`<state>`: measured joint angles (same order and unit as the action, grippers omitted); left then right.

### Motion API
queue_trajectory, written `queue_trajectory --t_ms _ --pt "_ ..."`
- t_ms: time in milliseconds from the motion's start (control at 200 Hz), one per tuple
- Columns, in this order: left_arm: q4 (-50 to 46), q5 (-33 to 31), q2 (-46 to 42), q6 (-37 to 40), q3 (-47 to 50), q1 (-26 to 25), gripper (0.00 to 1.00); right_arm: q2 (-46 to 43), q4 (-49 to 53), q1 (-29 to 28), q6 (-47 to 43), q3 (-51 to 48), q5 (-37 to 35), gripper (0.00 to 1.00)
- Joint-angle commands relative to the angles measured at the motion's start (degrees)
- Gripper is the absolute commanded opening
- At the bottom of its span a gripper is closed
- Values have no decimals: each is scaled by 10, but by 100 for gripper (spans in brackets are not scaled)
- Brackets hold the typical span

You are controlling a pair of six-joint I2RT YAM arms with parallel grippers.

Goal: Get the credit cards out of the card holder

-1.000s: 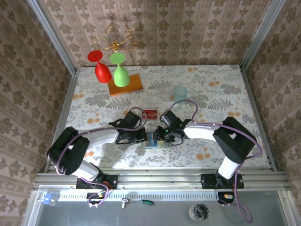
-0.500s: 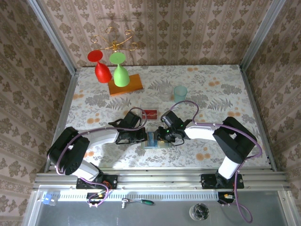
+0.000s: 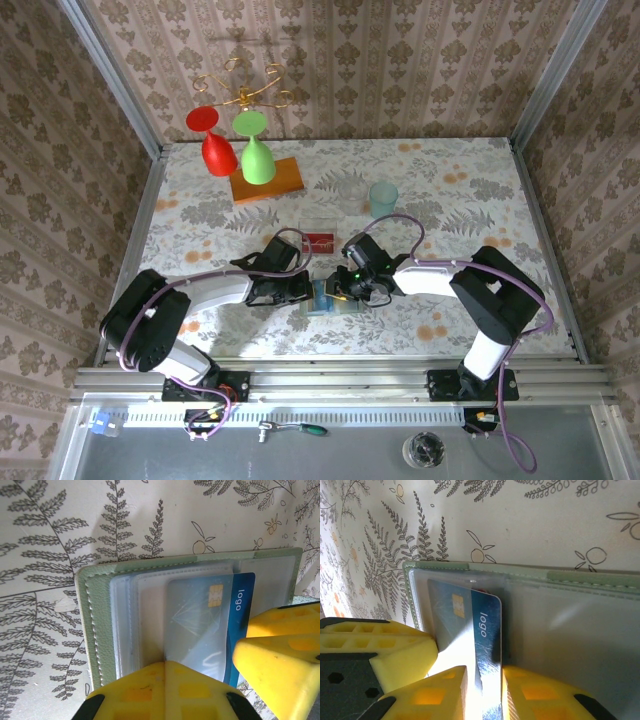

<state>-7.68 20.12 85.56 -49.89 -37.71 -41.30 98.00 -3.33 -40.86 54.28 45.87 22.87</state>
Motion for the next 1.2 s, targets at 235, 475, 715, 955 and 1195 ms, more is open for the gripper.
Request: queue_trajectory --t_ms 235,475,715,955,1195 --pt "-31 -14 3 6 -7 -4 4 4 -28 6 11 -13 16 19" --pt "-41 -16 0 10 -14 -4 4 3 -31 10 7 -16 17 16" --pt "-47 -17 -2 13 -17 -3 3 -13 -17 16 -3 -23 7 14" --pt "-51 -22 -11 11 -17 -3 4 -38 -6 26 -11 -42 5 13" --pt "-52 -21 -21 9 -23 -3 4 -74 15 32 -22 -49 -4 12"
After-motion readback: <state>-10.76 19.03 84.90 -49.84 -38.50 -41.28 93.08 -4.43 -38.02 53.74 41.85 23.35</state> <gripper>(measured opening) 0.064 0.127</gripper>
